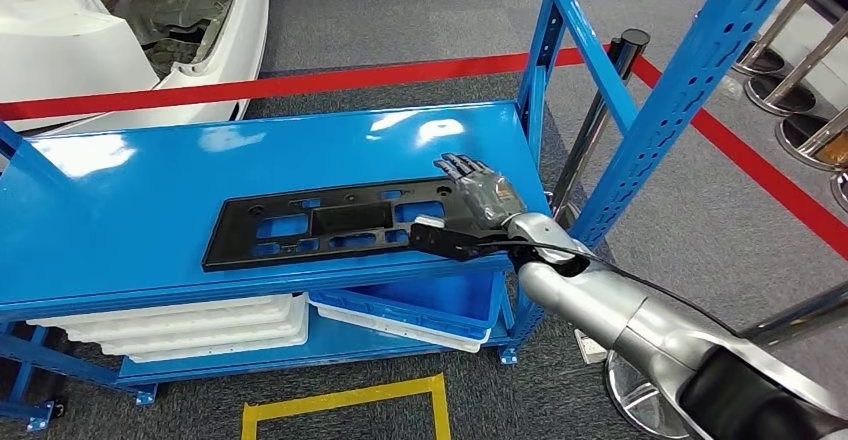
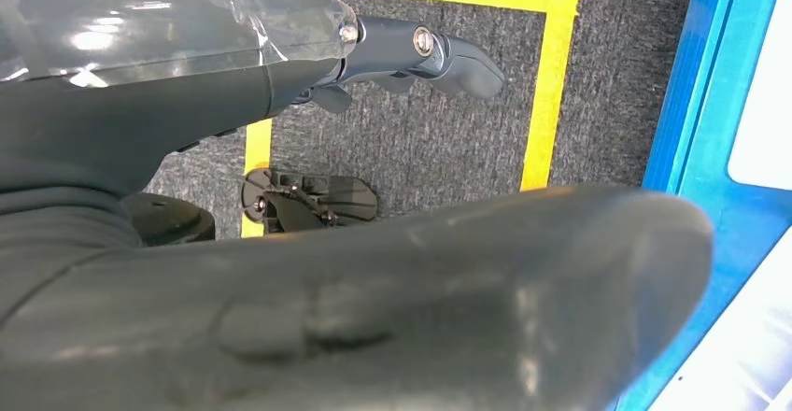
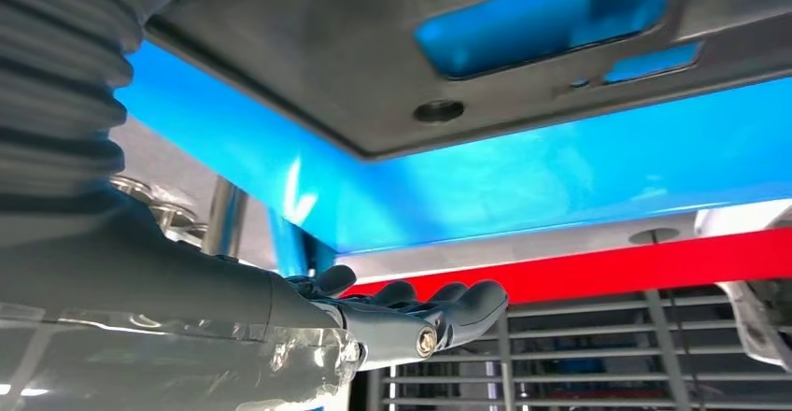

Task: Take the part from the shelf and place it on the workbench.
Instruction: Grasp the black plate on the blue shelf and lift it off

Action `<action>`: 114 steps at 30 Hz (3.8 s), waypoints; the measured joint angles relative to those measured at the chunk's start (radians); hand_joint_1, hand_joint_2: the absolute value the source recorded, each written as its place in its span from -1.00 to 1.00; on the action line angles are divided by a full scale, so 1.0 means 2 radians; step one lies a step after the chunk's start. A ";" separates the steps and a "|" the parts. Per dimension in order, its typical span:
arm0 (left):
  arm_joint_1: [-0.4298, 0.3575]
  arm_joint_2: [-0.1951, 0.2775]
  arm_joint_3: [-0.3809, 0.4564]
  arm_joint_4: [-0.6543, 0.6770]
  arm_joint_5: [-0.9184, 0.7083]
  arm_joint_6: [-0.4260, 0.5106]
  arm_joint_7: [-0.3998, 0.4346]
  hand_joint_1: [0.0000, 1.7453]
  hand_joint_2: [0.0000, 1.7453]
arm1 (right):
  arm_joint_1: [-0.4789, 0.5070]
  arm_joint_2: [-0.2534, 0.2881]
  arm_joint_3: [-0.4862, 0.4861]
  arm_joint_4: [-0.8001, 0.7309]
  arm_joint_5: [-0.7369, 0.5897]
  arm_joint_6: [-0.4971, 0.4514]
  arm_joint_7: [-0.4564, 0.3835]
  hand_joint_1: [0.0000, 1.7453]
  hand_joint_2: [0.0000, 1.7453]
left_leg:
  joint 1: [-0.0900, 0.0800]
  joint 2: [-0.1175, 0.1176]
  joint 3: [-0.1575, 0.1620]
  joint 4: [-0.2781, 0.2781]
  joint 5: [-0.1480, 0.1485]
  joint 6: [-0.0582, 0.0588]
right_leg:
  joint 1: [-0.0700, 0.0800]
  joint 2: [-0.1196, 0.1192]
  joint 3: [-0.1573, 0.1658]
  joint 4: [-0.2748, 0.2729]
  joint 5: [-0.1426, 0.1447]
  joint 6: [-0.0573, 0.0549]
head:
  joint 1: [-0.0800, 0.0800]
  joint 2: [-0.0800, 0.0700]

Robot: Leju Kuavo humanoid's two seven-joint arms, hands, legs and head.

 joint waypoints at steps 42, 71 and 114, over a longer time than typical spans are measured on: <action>0.000 0.000 0.000 0.000 0.000 -0.008 0.001 -1.00 -1.00 | -0.018 0.027 0.061 -0.001 0.048 -0.023 0.005 -1.00 1.00 | 0.000 0.000 0.001 0.000 0.000 0.000 | 0.000 0.000 0.000 0.000 0.000 0.000 | 0.000 0.000; 0.001 0.000 0.000 0.000 0.000 -0.005 -0.003 -1.00 -1.00 | -0.017 0.027 0.062 -0.065 0.107 0.012 0.017 -1.00 1.00 | 0.000 0.000 0.001 0.000 0.000 0.000 | 0.000 0.000 0.000 0.000 0.000 0.000 | 0.000 0.000; 0.001 0.000 0.000 0.000 0.000 0.000 0.005 -1.00 -1.00 | -0.018 0.032 0.064 0.051 0.131 -0.010 0.013 -1.00 1.00 | 0.000 0.000 0.001 0.000 0.000 0.000 | 0.000 0.000 0.000 0.000 0.000 0.000 | 0.000 0.000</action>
